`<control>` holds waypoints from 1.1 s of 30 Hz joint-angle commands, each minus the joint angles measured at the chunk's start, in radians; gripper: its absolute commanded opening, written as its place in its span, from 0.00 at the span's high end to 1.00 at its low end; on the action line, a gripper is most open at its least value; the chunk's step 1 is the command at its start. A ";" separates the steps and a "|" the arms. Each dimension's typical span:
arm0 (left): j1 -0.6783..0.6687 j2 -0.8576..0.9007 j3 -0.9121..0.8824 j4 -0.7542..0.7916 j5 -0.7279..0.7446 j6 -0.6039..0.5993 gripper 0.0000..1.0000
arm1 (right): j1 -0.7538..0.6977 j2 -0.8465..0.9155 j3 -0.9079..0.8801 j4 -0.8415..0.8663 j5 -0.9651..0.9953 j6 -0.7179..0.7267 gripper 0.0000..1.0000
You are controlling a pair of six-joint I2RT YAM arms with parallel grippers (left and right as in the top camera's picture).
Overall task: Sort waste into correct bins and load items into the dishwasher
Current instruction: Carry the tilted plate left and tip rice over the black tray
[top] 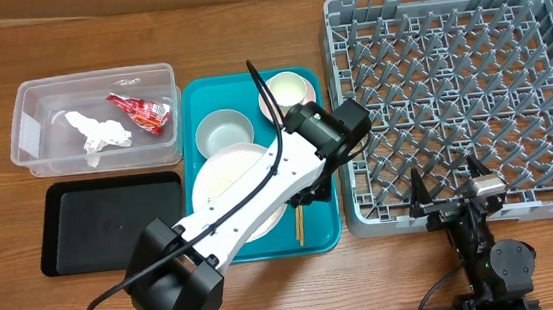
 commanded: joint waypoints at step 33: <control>0.189 -0.148 0.037 -0.204 -0.145 0.023 0.96 | -0.003 -0.011 -0.010 0.005 -0.002 0.003 0.00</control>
